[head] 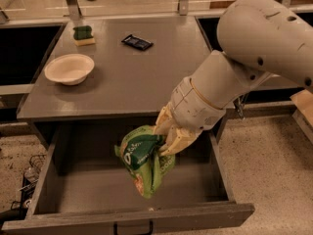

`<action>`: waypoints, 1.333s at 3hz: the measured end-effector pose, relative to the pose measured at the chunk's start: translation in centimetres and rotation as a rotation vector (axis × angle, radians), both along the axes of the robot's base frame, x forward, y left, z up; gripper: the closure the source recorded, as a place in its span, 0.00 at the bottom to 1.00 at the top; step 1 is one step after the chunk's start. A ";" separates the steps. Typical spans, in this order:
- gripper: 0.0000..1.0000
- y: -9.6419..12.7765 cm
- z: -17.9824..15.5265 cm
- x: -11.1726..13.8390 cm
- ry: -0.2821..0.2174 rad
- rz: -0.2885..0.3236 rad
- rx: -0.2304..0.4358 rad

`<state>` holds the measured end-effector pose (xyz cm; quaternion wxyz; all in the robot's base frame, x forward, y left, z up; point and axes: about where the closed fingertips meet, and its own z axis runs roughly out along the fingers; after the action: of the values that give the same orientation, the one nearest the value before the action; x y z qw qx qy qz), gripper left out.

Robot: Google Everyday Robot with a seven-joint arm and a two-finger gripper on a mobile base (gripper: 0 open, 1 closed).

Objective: Place green rice chip bag into top drawer

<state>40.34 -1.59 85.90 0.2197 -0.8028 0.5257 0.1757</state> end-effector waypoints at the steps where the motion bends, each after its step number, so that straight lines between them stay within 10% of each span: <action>1: 1.00 0.2 -1.9 0.4 0.036 -0.018 -0.015; 2: 1.00 -0.7 -4.1 3.8 0.041 -0.068 -0.028; 4: 1.00 -0.9 -6.2 2.9 0.038 -0.066 0.054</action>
Offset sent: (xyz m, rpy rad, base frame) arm 0.0431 -0.0114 -0.0397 -0.0532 0.0397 -0.0845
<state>43.25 -2.47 79.67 0.2369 -0.7753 0.5509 0.1980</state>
